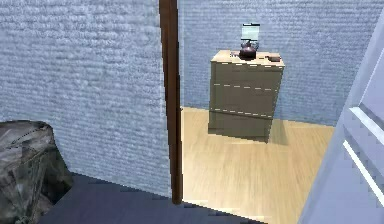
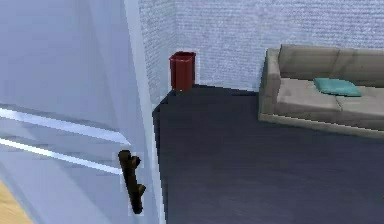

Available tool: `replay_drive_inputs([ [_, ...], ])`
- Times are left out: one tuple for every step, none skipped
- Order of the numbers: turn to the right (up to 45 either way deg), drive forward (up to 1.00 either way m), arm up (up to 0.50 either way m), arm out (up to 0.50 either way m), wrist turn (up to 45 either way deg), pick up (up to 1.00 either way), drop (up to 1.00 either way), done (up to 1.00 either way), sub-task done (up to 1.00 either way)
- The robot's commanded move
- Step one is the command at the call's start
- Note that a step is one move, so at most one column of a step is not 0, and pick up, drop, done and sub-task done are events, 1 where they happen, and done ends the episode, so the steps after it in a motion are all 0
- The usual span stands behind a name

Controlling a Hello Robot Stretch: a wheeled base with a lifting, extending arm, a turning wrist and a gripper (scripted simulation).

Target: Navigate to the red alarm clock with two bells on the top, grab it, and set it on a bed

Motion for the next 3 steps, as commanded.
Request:
replay_drive_inputs([
  [3.0, 0.00, 0.00, 0.00, 0.0, 0.00, 0.00, 0.00, 0.00],
  [0.0, 0.65, 0.00, 0.00, 0.0, 0.00, 0.00, 0.00, 0.00],
  [30.0, 0.00, 0.00, 0.00, 0.0, 0.00, 0.00, 0.00, 0.00],
])
